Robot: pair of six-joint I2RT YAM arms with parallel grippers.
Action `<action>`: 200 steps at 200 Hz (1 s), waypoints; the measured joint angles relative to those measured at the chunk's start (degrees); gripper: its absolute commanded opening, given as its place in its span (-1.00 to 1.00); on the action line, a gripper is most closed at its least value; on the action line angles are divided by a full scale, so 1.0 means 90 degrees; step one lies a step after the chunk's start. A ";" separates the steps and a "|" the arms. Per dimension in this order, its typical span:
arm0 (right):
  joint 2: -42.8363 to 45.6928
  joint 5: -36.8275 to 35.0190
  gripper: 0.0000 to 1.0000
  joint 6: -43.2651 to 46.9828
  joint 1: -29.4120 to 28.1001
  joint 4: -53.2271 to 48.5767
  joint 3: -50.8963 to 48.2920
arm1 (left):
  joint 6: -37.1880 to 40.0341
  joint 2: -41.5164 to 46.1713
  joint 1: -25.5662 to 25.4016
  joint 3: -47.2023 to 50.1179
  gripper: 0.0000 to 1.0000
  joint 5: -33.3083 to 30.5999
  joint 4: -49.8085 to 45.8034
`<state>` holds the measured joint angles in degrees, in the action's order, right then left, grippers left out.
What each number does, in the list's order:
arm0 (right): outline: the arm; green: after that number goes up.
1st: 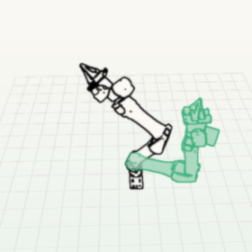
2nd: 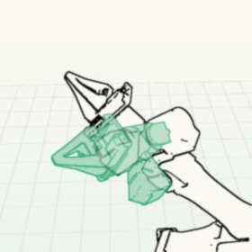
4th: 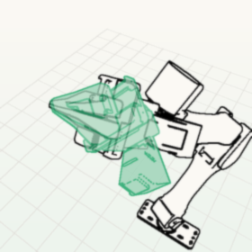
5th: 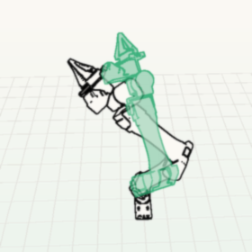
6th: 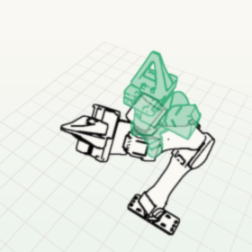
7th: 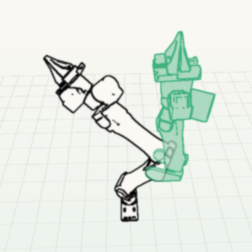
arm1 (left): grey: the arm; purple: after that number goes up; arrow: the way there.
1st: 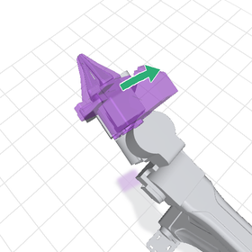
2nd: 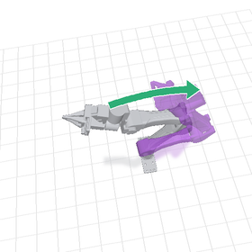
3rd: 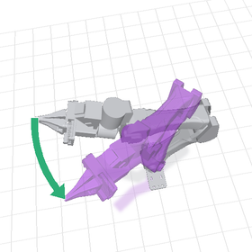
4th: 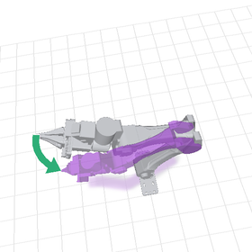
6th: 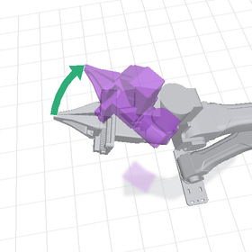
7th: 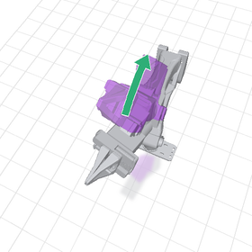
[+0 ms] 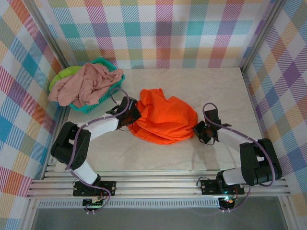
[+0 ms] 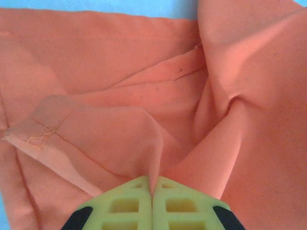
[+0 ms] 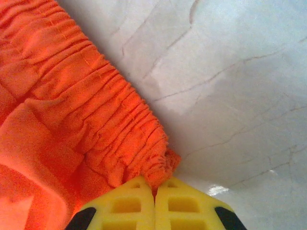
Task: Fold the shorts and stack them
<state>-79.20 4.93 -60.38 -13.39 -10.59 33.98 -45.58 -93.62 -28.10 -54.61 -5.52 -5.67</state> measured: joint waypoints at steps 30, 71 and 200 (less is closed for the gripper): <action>0.0248 -0.0148 -1.00 0.0248 0.0000 -0.0170 0.0209 | 0.0245 0.0483 -0.0002 -0.0085 -1.00 -0.0109 -0.0282; 0.1501 -0.0389 -1.00 0.0913 0.0000 -0.0576 0.0986 | 0.0767 0.1579 -0.0019 -0.0709 -1.00 -0.0539 -0.1037; 0.3393 0.0648 -1.00 0.2307 -0.0022 -0.1285 0.3555 | 0.2727 0.3478 -0.0262 -0.3861 -1.00 -0.0850 -0.2506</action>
<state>-48.66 10.76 -39.62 -13.58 -22.15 65.98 -21.04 -62.33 -30.46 -89.36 -13.17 -28.23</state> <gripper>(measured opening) 0.062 0.060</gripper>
